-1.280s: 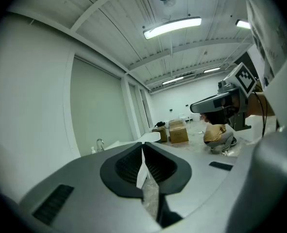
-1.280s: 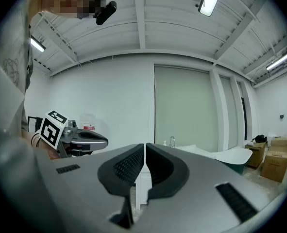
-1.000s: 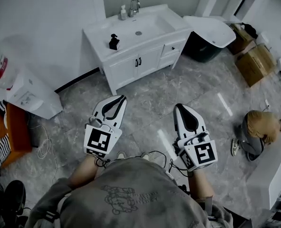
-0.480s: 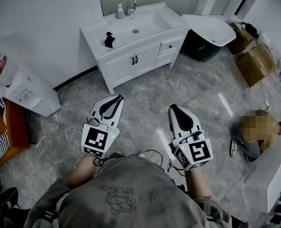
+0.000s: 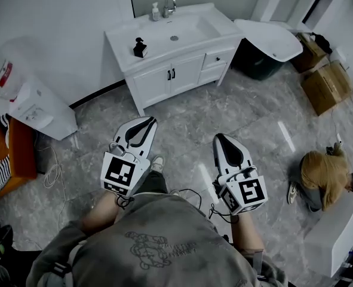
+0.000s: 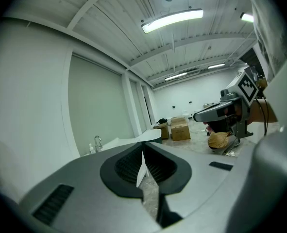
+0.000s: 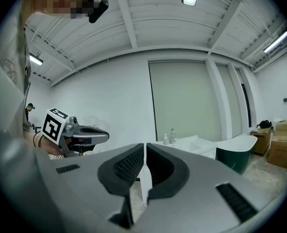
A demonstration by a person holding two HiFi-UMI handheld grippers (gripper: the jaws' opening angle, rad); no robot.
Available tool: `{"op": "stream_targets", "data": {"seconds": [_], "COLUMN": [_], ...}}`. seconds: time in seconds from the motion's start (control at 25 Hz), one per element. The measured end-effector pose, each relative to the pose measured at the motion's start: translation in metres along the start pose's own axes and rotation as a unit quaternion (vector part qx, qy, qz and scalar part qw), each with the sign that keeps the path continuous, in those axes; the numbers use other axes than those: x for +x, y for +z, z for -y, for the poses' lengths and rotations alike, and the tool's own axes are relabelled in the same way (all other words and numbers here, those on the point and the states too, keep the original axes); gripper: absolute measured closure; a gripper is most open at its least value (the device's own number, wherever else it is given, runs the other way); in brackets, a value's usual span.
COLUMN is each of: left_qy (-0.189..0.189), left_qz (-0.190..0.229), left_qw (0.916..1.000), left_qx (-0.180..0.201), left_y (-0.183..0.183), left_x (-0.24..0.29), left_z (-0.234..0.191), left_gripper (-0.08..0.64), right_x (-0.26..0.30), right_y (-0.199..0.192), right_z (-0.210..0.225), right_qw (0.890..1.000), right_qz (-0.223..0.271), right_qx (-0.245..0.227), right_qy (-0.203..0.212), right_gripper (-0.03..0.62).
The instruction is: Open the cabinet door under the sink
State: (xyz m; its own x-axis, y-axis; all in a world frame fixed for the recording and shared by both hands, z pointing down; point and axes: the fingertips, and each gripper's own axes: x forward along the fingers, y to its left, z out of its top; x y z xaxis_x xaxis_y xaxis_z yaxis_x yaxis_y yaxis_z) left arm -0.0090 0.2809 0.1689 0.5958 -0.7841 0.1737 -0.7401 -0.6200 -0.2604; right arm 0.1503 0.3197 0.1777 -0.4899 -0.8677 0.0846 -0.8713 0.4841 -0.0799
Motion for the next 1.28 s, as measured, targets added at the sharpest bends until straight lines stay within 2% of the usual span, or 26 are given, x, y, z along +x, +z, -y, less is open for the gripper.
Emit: {"op": "stream_targets", "data": {"seconds": [0.32,0.6,0.88,1.04,1.28], "left_qy": [0.004,-0.02,-0.023,-0.024,-0.031], "left_qz": [-0.002,-0.002,-0.018,-0.022,-0.025], "left_qw": [1.0,0.9996,0.9992,0.9992,0.9989], "left_qx": [0.002,-0.019,-0.027,-0.025,-0.024], "left_y": [-0.014,-0.024,-0.039,-0.045,-0.051], "left_x": [0.037,0.078,0.135,0.17,0.224], "left_z": [-0.023,-0.039,-0.078,-0.106,-0.154], "left_gripper": [0.531,0.531,0.531,0.531,0.531], "right_x": [0.031,0.07,0.138,0.181,0.25], "right_y": [-0.006,-0.01,-0.003,-0.004,0.0], "right_z": [0.021,0.045,0.078,0.097,0.129], "right_qw": [1.0,1.0,1.0,0.999,0.998], "right_qz": [-0.002,-0.013,-0.023,-0.049,-0.061], "right_qx": [0.001,-0.002,0.008,-0.005,-0.005], "right_qy": [-0.009,-0.009,-0.003,0.002,0.006], "right_gripper": [0.557,0.557,0.557,0.557,0.557]}}
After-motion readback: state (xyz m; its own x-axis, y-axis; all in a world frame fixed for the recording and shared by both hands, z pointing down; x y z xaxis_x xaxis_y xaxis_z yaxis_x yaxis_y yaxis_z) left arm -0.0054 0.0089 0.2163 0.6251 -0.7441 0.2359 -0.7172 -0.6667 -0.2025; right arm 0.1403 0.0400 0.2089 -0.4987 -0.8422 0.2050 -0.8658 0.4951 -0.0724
